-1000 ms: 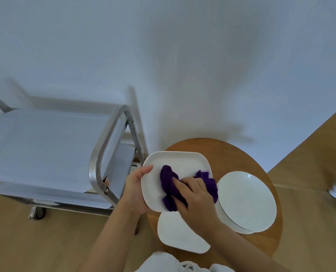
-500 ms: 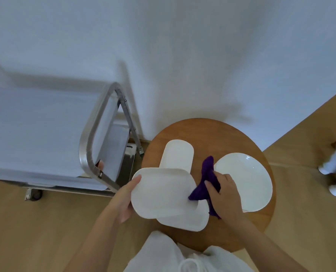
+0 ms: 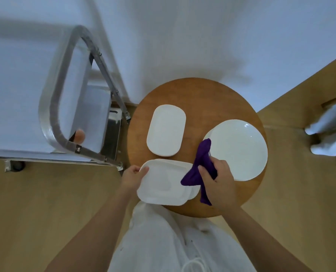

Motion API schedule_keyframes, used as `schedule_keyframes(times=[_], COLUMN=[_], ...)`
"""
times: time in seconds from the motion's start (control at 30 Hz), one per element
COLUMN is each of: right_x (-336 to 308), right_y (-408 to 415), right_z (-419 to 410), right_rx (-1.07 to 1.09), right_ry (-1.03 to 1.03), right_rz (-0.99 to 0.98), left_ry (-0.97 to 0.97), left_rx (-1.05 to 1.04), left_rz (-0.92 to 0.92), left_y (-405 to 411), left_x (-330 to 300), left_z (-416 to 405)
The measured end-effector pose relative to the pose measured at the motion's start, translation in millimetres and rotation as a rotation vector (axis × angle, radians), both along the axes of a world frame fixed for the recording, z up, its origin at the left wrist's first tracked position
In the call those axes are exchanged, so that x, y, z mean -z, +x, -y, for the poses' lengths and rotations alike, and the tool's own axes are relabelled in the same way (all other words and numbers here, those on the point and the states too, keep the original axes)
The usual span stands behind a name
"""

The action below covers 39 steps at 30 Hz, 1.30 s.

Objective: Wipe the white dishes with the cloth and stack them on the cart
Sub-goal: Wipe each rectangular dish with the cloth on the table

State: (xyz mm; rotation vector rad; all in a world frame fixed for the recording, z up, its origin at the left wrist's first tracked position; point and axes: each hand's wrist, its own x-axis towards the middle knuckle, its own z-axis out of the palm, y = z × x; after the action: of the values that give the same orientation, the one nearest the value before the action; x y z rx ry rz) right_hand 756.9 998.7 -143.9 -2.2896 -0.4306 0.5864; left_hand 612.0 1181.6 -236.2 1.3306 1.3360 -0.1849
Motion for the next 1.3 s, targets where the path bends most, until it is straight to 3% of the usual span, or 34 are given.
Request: schedule_keyframes(times=[0.13,0.37,0.53,0.8,1.13,1.3], right_x=[4.9,9.8,11.5,14.0,13.7,11.7], right_y=[-2.6,-7.0,-5.6,2.4,13.4,16.4], right_z=[1.2,-2.0,-3.2,-6.8,-14.9,-13.5], right_rx=[0.001,-0.028,-0.037,-0.035,-0.029,-0.028], right_ry=[-0.021,-0.036,-0.047,-0.045,-0.007,0.01], right_rz=[0.017,-0.004,-0.029,-0.09,-0.105,-0.091], left_ry=[0.048,0.311,0.294,0.271,0.193,0.158], left_rx=[-0.033,0.226,0.16,-0.08,0.16,-0.005], left_rz=[-0.043,-0.257,-0.324,-0.164,-0.358,-0.285], left_y=[6.2,16.9,34.7,60.4,94.3,94.7], left_x=[24.2,40.8,42.4,36.3,42.1,45.1], left_z=[3.7,11.6,14.1,-8.0,-40.1,-42.4])
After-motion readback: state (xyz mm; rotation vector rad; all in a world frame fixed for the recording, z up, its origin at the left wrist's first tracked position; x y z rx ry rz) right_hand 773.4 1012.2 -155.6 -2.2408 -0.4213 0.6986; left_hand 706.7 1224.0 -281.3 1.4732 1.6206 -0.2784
